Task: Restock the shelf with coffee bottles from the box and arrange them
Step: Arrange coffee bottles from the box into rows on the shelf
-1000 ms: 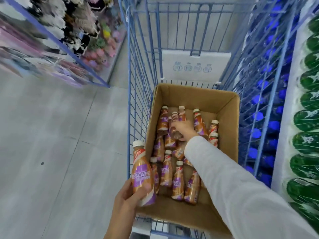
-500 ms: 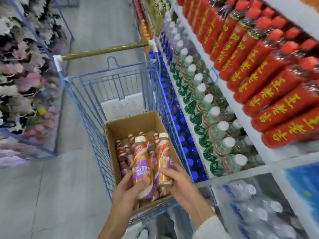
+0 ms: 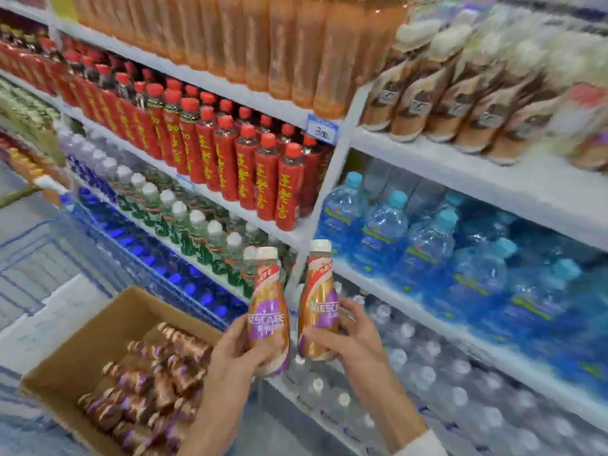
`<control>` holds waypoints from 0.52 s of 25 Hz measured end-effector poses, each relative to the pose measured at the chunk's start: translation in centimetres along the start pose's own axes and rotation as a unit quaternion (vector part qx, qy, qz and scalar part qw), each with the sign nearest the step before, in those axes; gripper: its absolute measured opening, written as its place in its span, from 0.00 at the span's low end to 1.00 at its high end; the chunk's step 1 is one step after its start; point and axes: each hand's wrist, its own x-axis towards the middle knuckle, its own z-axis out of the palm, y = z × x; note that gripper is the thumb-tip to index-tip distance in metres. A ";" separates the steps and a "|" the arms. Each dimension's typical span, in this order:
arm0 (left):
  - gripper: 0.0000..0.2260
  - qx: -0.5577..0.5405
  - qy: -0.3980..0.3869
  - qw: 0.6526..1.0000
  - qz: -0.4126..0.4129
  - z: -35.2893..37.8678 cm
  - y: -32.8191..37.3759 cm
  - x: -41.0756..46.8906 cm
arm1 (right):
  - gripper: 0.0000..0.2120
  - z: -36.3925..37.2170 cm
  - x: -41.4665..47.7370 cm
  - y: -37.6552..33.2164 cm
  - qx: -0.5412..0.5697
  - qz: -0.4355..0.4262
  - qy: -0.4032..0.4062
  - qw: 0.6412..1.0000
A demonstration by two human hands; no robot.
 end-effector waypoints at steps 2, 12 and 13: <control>0.34 0.022 -0.045 0.999 -0.013 3.0 -0.6 0.5 | 0.37 -3.1 -1.2 -1.1 0.017 -0.022 0.043 0.999; 0.22 0.071 -0.213 0.974 -0.017 23.4 -2.1 0.6 | 0.35 -19.8 -7.1 -8.8 0.029 -0.130 0.190 0.973; 0.21 0.077 -0.223 0.972 -0.014 25.3 -2.2 0.3 | 0.36 -21.6 -7.7 -9.5 0.032 -0.140 0.205 0.968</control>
